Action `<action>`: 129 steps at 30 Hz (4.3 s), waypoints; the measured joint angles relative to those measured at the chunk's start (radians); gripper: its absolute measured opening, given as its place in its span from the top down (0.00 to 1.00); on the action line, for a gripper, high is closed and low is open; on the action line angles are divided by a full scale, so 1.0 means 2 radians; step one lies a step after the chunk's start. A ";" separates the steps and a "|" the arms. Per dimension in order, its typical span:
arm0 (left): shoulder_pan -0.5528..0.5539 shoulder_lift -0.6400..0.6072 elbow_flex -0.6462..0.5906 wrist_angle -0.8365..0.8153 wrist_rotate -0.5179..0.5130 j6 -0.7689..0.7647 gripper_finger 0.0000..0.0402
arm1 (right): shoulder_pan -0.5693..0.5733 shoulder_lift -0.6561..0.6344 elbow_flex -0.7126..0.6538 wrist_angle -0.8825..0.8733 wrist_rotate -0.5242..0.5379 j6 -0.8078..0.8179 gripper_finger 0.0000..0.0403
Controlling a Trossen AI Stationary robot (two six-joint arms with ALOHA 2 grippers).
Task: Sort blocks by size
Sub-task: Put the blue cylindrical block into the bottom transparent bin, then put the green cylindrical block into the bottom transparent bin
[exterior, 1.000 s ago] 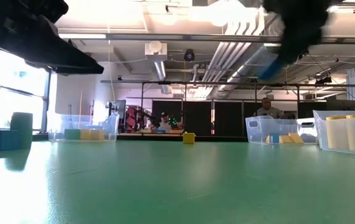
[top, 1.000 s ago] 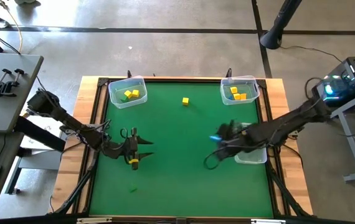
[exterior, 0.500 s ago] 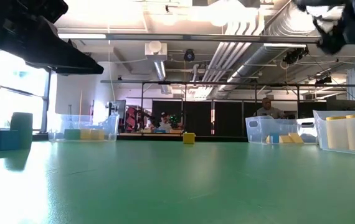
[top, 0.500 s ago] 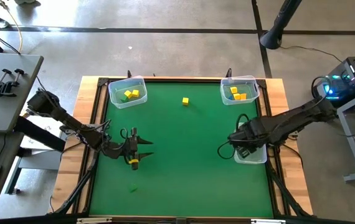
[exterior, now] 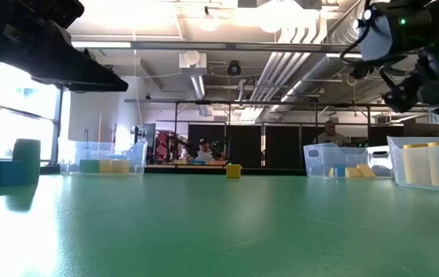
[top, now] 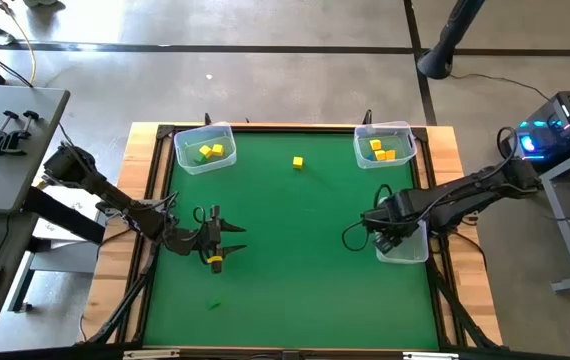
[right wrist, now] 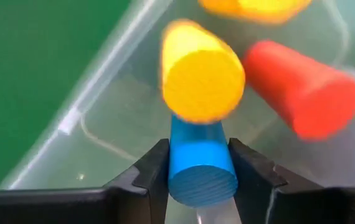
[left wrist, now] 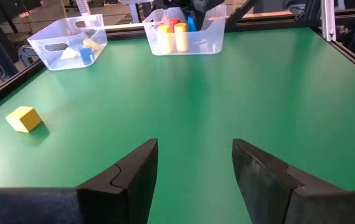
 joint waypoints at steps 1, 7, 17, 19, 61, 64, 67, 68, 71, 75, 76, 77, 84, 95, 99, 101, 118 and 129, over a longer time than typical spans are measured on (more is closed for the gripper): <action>0.000 0.000 0.000 0.000 0.000 0.000 0.52 | 0.000 0.000 0.001 -0.003 0.009 0.000 0.65; 0.000 0.000 0.000 0.002 0.000 0.000 0.52 | 0.000 0.000 0.001 -0.011 0.013 -0.004 0.47; 0.000 0.000 0.000 0.023 0.000 0.000 0.52 | 0.000 -0.006 0.067 -0.103 0.038 -0.013 0.43; -0.001 -0.001 0.000 0.040 0.000 0.001 0.53 | 0.000 -0.006 0.106 -0.151 0.066 -0.012 0.43; -0.033 0.003 0.187 -0.755 0.088 -0.570 0.37 | 0.060 0.146 -0.020 0.871 0.255 -0.475 0.43; -0.026 0.003 0.175 -0.748 0.084 -0.568 0.38 | 0.060 0.146 -0.020 0.874 0.255 -0.480 0.43; -0.023 0.003 0.162 -0.722 0.079 -0.544 0.40 | 0.060 0.146 -0.020 0.875 0.256 -0.480 0.43; -0.022 0.003 0.157 -0.711 0.079 -0.537 0.41 | 0.060 0.146 -0.020 0.875 0.256 -0.480 0.43; -0.016 0.003 0.152 -0.694 0.075 -0.528 0.45 | 0.060 0.146 -0.020 0.875 0.256 -0.479 0.43; -0.010 0.003 0.151 -0.695 0.069 -0.524 0.54 | 0.060 0.146 -0.020 0.874 0.256 -0.479 0.43; -0.008 0.003 0.151 -0.694 0.070 -0.519 0.57 | 0.060 0.146 -0.020 0.874 0.256 -0.479 0.43; -0.007 0.003 0.151 -0.694 0.072 -0.514 0.59 | 0.060 0.146 -0.020 0.874 0.256 -0.479 0.43; -0.004 0.002 0.153 -0.694 0.074 -0.502 0.77 | 0.060 0.146 -0.020 0.874 0.256 -0.479 0.43; -0.004 0.003 0.200 -0.695 0.040 -0.449 0.77 | 0.060 0.146 -0.020 0.873 0.256 -0.480 0.43; -0.004 0.003 0.226 -0.688 0.007 -0.415 0.77 | 0.060 0.146 -0.020 0.870 0.256 -0.480 0.43; -0.003 0.003 0.234 -0.675 -0.006 -0.394 0.77 | 0.060 0.146 -0.020 0.870 0.256 -0.480 0.43; 0.042 0.003 0.218 -0.656 0.072 -0.370 0.77 | 0.060 0.146 -0.020 0.869 0.257 -0.479 0.43; 0.069 0.003 0.169 -0.684 0.113 -0.432 0.76 | 0.060 0.146 -0.020 0.862 0.257 -0.475 0.43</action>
